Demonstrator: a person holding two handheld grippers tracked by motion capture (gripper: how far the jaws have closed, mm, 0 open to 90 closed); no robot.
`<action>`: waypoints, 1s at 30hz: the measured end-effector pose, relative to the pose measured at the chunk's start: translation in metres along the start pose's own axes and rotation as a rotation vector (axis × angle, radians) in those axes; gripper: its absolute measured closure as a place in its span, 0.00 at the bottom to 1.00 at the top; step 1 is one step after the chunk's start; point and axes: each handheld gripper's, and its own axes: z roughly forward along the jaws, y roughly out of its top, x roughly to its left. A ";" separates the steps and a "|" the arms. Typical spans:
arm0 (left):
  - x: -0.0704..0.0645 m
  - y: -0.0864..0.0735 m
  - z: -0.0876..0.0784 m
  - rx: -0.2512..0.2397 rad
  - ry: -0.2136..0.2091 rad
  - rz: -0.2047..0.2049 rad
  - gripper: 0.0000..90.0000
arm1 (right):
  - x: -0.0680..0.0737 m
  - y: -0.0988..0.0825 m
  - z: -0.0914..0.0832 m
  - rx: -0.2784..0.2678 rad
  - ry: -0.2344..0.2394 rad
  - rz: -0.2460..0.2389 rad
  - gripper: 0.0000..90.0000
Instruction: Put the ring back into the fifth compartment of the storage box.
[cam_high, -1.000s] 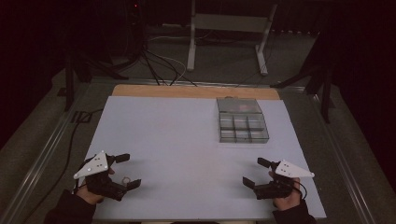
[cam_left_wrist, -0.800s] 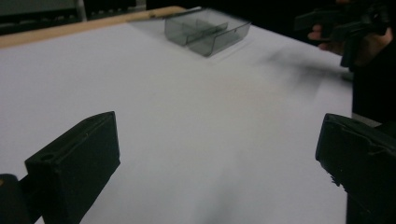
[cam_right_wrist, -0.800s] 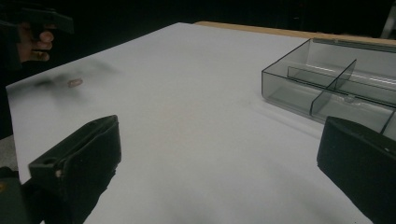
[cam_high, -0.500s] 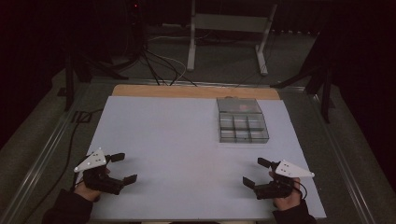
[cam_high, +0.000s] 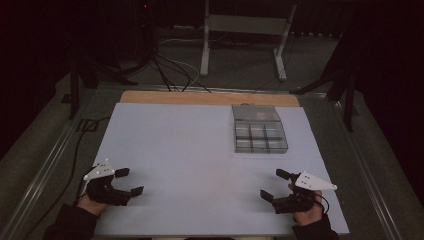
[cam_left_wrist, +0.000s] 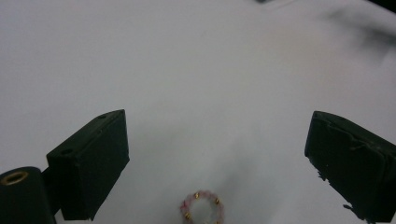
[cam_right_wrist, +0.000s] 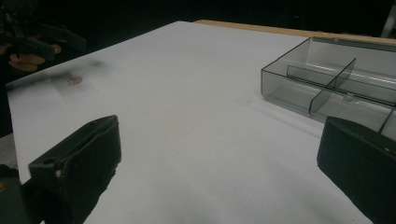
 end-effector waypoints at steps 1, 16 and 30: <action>0.000 0.000 0.000 0.012 0.007 0.005 0.10 | 0.000 0.000 0.000 -0.001 0.001 0.003 0.00; 0.002 -0.009 0.003 0.136 0.050 0.013 0.49 | 0.000 0.000 -0.001 0.001 0.004 0.002 0.00; 0.002 -0.014 0.006 0.205 0.091 0.050 0.72 | 0.001 0.000 -0.001 0.001 0.005 0.001 0.00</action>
